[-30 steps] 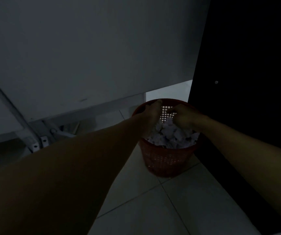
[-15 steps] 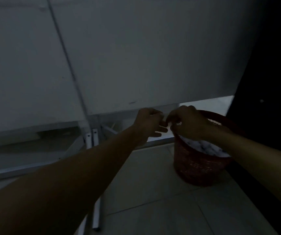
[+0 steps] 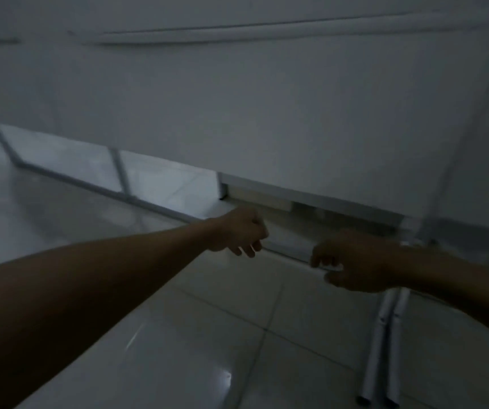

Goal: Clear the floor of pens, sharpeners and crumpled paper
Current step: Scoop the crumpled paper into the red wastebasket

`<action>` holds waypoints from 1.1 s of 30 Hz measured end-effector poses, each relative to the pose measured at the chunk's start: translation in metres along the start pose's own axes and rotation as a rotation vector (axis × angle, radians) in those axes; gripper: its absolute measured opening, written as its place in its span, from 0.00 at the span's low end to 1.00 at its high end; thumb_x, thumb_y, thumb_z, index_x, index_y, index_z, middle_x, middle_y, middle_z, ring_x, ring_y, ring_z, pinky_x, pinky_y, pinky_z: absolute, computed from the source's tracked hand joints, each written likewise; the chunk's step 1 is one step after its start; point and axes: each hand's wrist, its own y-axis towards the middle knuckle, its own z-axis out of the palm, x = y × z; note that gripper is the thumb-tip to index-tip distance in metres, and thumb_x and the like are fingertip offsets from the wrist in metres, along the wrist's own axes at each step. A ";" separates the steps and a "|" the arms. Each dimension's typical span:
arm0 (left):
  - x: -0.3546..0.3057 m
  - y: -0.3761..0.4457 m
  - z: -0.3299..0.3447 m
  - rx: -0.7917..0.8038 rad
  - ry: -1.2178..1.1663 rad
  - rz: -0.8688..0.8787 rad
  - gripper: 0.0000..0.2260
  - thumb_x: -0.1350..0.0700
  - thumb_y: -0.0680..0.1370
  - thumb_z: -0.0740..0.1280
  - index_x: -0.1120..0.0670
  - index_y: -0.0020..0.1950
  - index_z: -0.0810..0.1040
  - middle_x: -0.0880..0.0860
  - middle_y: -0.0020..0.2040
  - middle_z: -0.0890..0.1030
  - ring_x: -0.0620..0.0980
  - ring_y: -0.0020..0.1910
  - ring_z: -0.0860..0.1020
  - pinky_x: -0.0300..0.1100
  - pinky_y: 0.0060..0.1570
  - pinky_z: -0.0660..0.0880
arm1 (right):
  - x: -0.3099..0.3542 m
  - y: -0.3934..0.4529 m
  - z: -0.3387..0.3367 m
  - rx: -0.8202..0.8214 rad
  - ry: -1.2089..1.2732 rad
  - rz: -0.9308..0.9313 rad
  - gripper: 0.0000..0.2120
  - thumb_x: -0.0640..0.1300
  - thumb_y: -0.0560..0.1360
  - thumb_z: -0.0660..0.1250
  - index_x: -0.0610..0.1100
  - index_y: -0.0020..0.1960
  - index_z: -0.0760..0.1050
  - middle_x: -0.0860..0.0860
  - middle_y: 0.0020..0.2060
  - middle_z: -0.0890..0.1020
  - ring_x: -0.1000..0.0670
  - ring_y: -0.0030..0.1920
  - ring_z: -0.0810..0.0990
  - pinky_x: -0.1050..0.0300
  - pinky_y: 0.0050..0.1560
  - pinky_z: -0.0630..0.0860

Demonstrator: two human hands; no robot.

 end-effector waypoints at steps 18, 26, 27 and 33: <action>0.393 -0.134 -0.142 -0.568 -0.029 -0.489 0.07 0.66 0.75 0.64 0.65 0.39 0.79 0.62 0.39 0.82 0.58 0.38 0.83 0.37 0.25 0.73 | 0.287 0.248 0.083 0.136 0.187 -0.234 0.12 0.48 0.73 0.69 0.52 0.56 0.79 0.52 0.51 0.79 0.54 0.48 0.74 0.57 0.52 0.75; 0.498 -0.133 -0.132 -0.813 -0.070 -0.785 0.11 0.64 0.73 0.66 0.64 0.54 0.79 0.64 0.56 0.79 0.62 0.55 0.78 0.47 0.53 0.75 | 0.345 0.295 0.128 0.157 0.327 -0.222 0.11 0.42 0.72 0.70 0.46 0.55 0.82 0.48 0.47 0.82 0.50 0.45 0.81 0.53 0.49 0.80; 0.503 -0.131 -0.133 -0.817 -0.049 -0.761 0.11 0.64 0.74 0.66 0.63 0.56 0.79 0.63 0.58 0.78 0.62 0.58 0.77 0.47 0.55 0.74 | 0.350 0.301 0.132 0.148 0.338 -0.221 0.12 0.42 0.72 0.69 0.46 0.55 0.82 0.48 0.48 0.82 0.50 0.46 0.81 0.53 0.50 0.80; 0.527 -0.108 -0.138 -0.741 0.176 -0.489 0.16 0.61 0.78 0.64 0.61 0.65 0.74 0.64 0.60 0.73 0.63 0.59 0.73 0.50 0.56 0.70 | 0.370 0.327 0.161 0.123 0.415 -0.178 0.13 0.41 0.72 0.68 0.46 0.55 0.81 0.48 0.48 0.81 0.50 0.46 0.80 0.51 0.50 0.80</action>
